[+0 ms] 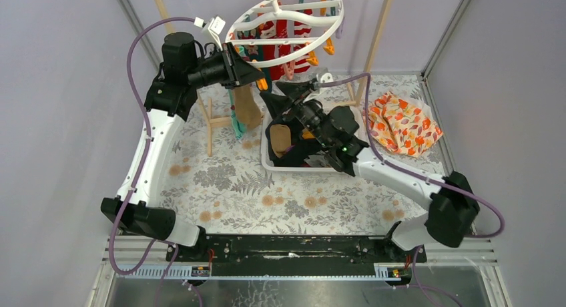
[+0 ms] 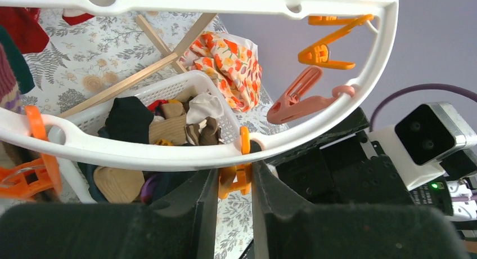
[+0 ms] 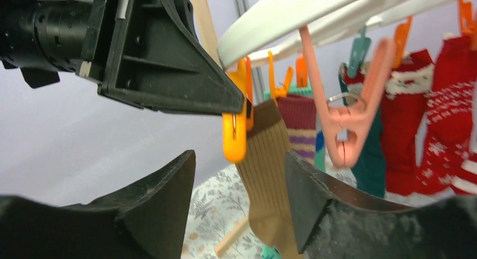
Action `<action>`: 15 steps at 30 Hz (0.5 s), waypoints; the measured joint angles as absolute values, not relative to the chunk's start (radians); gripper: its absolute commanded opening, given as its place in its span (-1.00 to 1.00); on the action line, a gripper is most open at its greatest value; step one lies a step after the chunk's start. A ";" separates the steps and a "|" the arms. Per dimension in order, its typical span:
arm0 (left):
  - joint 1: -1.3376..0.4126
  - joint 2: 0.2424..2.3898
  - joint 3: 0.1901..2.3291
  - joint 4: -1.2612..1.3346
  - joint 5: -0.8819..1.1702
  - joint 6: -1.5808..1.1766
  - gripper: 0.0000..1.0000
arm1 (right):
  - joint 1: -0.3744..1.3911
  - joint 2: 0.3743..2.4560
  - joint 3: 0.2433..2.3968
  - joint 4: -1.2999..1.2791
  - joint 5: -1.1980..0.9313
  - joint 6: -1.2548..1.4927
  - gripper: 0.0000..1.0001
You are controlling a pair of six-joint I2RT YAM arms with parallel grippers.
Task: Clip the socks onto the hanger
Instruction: Open the clamp at the hanger.
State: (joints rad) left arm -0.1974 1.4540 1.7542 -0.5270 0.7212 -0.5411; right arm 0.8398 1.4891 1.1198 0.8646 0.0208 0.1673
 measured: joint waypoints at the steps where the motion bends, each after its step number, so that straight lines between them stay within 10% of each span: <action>1: -0.197 1.454 1.754 -0.525 0.721 -0.541 -1.00 | 0.843 1.462 1.104 0.835 0.039 0.168 0.67; 3: -0.197 1.454 1.754 -0.525 0.720 -0.539 -1.00 | 0.845 1.403 1.071 0.783 0.072 0.171 0.99; 15: -0.196 1.452 1.752 -0.528 0.733 -0.500 -1.00 | 0.817 1.062 0.875 0.396 0.277 0.265 0.99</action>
